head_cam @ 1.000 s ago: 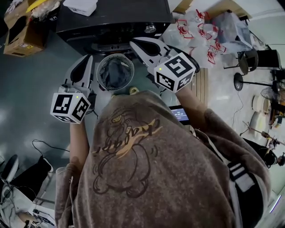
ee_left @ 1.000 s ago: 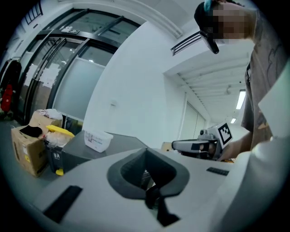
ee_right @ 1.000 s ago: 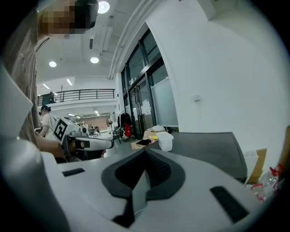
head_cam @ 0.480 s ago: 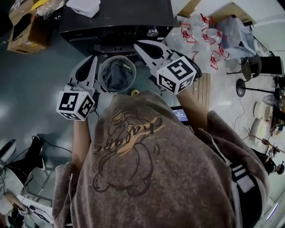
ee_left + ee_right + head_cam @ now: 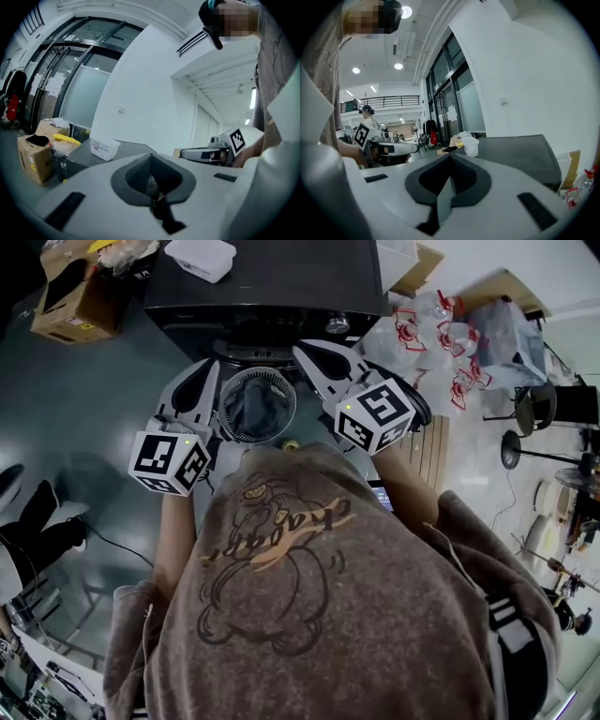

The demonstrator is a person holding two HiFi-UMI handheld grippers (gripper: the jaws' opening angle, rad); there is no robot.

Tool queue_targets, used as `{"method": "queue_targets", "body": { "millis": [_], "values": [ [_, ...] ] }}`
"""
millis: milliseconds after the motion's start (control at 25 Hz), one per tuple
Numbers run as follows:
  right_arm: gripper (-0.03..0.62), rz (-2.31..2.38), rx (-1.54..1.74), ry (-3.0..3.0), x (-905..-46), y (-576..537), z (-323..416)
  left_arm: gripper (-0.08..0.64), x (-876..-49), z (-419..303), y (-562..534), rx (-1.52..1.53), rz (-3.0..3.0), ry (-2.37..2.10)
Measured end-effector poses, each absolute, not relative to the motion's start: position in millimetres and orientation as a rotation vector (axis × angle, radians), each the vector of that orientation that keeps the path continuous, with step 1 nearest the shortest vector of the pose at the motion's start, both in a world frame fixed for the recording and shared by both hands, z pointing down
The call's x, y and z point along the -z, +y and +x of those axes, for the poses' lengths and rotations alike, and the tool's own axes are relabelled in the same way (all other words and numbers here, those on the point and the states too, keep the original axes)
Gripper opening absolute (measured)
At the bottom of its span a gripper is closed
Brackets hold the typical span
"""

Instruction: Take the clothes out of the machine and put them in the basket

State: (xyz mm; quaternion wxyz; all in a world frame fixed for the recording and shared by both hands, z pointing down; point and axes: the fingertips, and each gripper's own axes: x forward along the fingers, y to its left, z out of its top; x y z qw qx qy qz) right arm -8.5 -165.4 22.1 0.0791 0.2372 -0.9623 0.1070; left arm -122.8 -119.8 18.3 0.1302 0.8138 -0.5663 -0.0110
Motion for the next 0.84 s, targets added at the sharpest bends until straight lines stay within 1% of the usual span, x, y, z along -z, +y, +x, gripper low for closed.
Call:
{"method": "queue_targets", "body": {
  "millis": [840],
  "values": [
    [-0.005,0.761,-0.368,-2.863,-34.6,-168.1,10.0,0.006,-28.5,-129.7,-113.5,0.032,2.276,-1.725]
  ]
}}
